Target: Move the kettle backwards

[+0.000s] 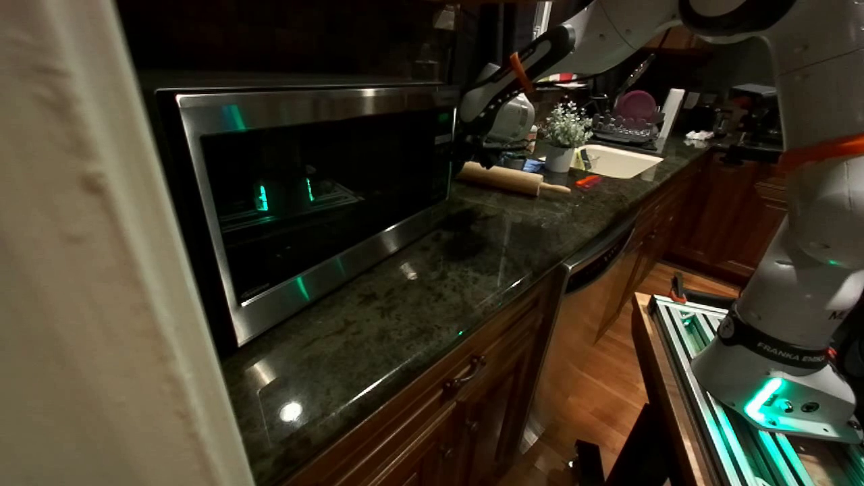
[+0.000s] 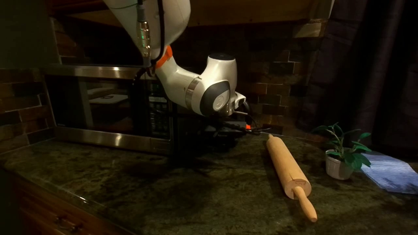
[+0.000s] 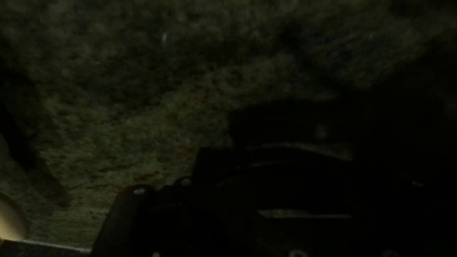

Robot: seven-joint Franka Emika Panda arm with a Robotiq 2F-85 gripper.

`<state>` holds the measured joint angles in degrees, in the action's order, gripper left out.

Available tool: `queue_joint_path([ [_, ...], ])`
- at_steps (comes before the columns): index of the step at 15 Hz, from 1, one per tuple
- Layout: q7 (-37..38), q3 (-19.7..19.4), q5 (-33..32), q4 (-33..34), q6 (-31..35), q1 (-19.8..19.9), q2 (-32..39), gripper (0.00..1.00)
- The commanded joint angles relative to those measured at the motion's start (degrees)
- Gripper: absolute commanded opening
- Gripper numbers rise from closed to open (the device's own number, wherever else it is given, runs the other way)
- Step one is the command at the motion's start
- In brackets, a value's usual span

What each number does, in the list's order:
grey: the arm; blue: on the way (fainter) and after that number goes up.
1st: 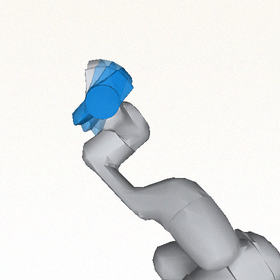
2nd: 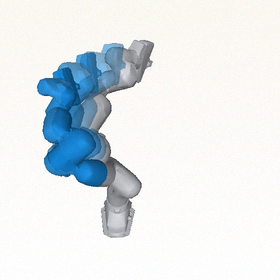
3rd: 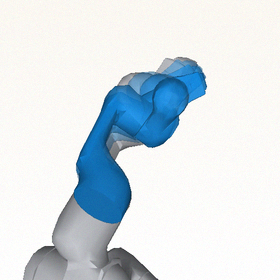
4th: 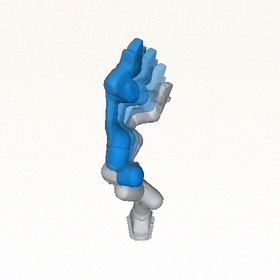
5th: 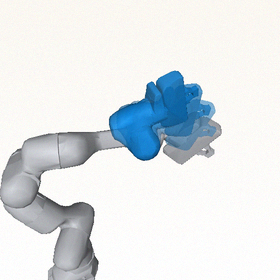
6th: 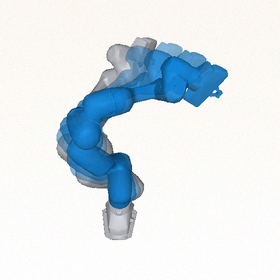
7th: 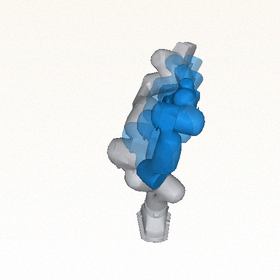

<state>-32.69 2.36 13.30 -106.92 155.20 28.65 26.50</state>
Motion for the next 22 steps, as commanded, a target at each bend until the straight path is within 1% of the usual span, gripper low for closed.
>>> queue_joint_path([
  [1, 6.9, -5.9, -5.8, -3.4, -7.8, -4.5, -4.6, 1.0],
  [2, 7.9, -6.7, -7.1, -3.7, -11.0, -5.2, -5.7, 1.0],
  [4, 8.5, -7.8, -8.7, -3.9, -20.0, -6.2, -7.8, 1.0],
  [6, 12.2, -9.6, -11.1, -4.5, -28.6, -8.2, -10.1, 1.0],
  [8, 14.9, -10.9, -13.6, -5.8, -34.1, -9.9, -12.8, 1.0],
  [10, 17.5, -11.9, -16.4, -8.8, -35.1, -11.5, -16.3, 1.0],
  [12, 19.4, -12.4, -19.4, -12.8, -34.0, -12.8, -20.0, 1.0],
  [15, 19.6, -11.8, -21.7, -20.5, -32.3, -14.6, -26.7, 1.0],
  [17, 19.0, -10.9, -19.3, -24.6, -31.9, -16.0, -30.6, 1.0],
  [18, 18.9, -10.4, -17.1, -26.8, -31.1, -16.9, -32.9, 1.0],
  [19, 18.4, -10.0, -14.9, -28.4, -31.8, -18.0, -34.9, 1.0],
  [22, 19.4, -8.9, -10.9, -32.9, -29.1, -21.0, -41.0, 1.0],
])
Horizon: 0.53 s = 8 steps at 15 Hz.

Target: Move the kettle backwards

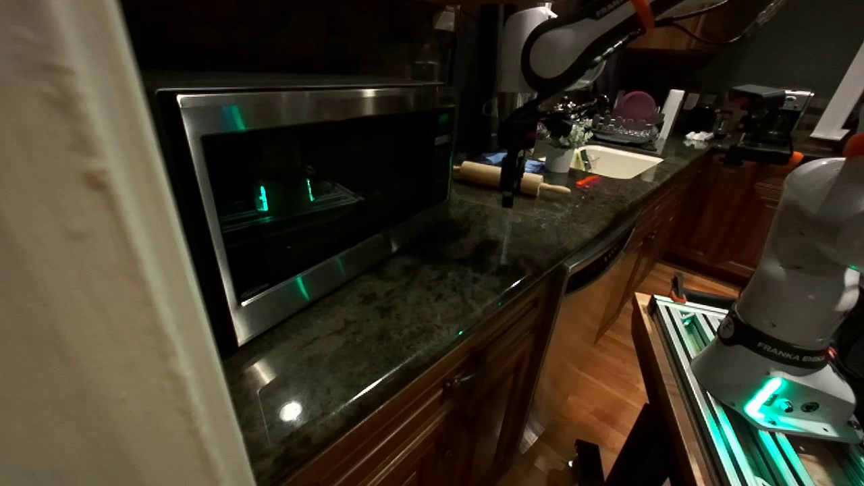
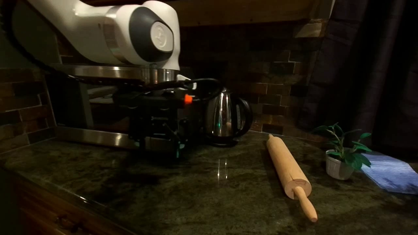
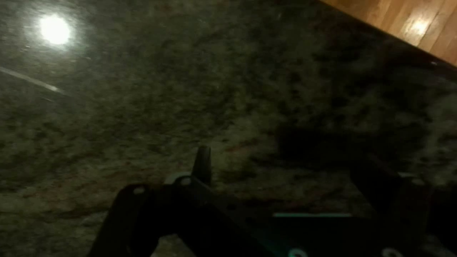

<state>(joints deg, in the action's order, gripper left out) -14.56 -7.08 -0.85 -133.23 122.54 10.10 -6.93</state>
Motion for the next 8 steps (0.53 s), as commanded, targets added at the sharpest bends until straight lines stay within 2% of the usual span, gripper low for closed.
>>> queue_joint_path([
  [1, 1.4, 0.9, 4.6, -7.5, 4.7, -3.4, -9.1, 1.0],
  [5, 3.7, 2.0, 5.7, -9.4, 6.7, -5.9, -14.7, 1.0],
  [6, 3.4, 1.9, 5.8, -8.5, 4.3, -6.4, -15.2, 1.0],
  [7, 2.8, 1.5, 4.7, -6.7, 5.1, -6.2, -12.1, 1.0],
  [8, 3.0, 1.5, 4.7, -6.9, 5.1, -6.6, -13.1, 1.0],
])
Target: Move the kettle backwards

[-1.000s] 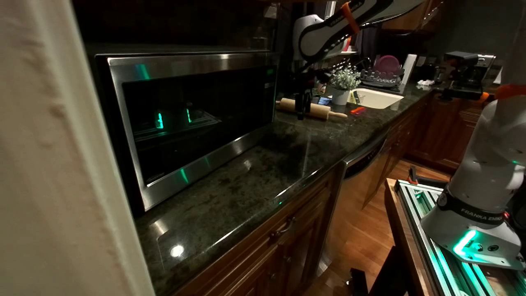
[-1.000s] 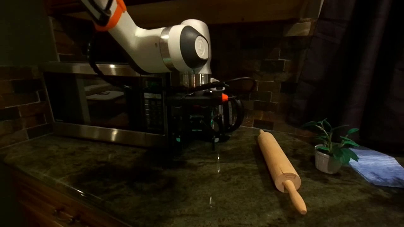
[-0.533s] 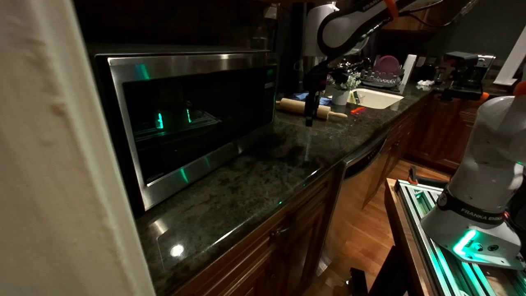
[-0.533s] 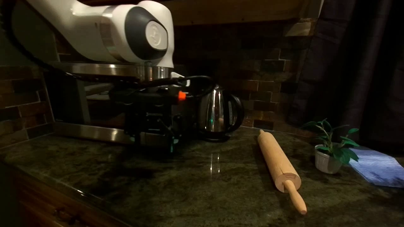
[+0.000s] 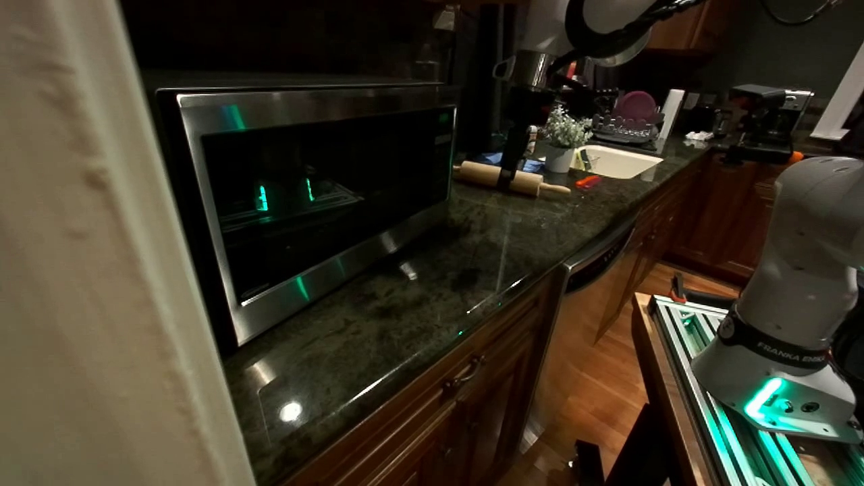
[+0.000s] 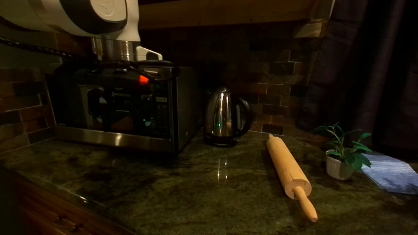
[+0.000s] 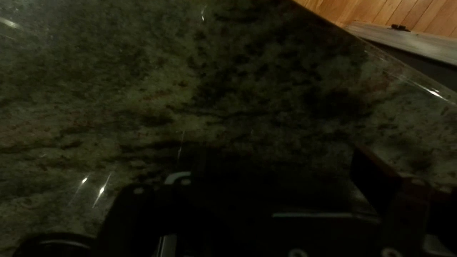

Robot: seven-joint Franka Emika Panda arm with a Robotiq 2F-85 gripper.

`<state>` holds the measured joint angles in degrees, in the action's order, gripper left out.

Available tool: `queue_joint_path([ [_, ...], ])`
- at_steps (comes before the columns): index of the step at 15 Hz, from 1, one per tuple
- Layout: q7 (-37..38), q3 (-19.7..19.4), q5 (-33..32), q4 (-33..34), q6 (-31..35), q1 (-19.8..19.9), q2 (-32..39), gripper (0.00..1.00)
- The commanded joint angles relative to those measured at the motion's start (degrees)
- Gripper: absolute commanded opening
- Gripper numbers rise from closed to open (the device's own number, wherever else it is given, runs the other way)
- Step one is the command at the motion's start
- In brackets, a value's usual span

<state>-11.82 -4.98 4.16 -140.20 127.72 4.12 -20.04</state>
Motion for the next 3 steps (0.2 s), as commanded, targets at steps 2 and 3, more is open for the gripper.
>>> queue_joint_path([
  [2, 0.4, -0.5, -0.3, -0.1, -0.1, -0.8, -0.9, 1.0],
  [3, 0.4, -0.5, -0.3, -0.2, -0.1, -0.8, -0.9, 1.0],
])
